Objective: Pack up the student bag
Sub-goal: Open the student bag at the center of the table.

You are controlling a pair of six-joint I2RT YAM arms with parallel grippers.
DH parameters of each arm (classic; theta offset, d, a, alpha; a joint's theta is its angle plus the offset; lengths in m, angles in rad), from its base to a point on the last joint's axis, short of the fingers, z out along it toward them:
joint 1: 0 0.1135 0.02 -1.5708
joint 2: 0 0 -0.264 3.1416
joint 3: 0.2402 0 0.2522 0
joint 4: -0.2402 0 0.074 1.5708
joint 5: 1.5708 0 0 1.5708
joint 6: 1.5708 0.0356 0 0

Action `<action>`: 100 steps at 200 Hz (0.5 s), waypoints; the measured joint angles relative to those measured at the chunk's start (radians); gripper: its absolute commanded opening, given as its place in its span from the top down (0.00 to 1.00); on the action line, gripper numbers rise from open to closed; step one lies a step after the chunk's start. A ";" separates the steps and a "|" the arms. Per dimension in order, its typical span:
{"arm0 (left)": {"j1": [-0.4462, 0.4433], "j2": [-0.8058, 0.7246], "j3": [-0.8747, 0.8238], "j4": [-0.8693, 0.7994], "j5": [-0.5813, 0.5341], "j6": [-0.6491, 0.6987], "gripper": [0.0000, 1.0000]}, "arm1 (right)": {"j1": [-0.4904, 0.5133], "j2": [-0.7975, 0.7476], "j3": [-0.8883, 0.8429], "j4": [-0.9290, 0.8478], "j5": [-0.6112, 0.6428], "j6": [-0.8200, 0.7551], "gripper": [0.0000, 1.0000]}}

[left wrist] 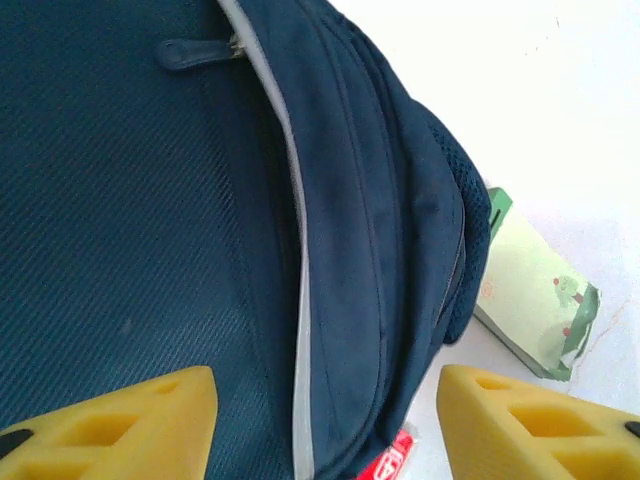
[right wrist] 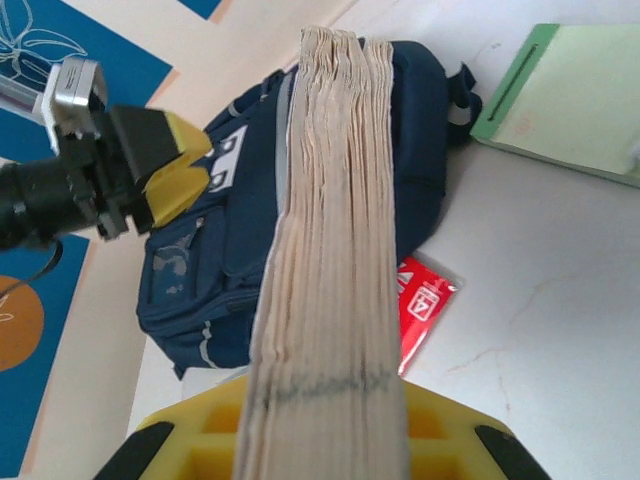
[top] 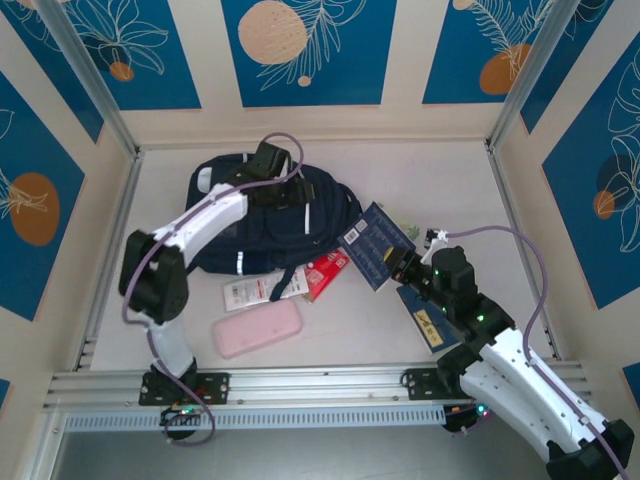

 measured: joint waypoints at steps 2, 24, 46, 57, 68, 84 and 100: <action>0.001 0.013 0.011 -0.001 0.006 0.002 0.43 | -0.004 -0.002 -0.003 0.000 -0.003 0.000 1.00; 0.002 0.096 0.089 -0.019 0.051 0.031 0.46 | -0.037 -0.007 -0.027 -0.001 -0.032 0.000 1.00; 0.002 0.164 0.175 -0.049 0.069 0.052 0.48 | -0.067 -0.033 -0.039 -0.006 -0.058 0.000 1.00; 0.002 0.199 0.218 -0.058 0.076 0.058 0.49 | -0.081 -0.057 -0.046 -0.006 -0.072 -0.001 1.00; 0.002 0.225 0.243 -0.064 0.085 0.061 0.49 | -0.095 -0.081 -0.058 -0.004 -0.090 -0.003 1.00; 0.002 0.251 0.253 -0.068 0.092 0.062 0.50 | -0.116 -0.106 -0.077 0.001 -0.116 -0.002 1.00; 0.002 0.269 0.253 -0.076 0.091 0.066 0.50 | -0.131 -0.115 -0.090 0.005 -0.140 -0.002 1.00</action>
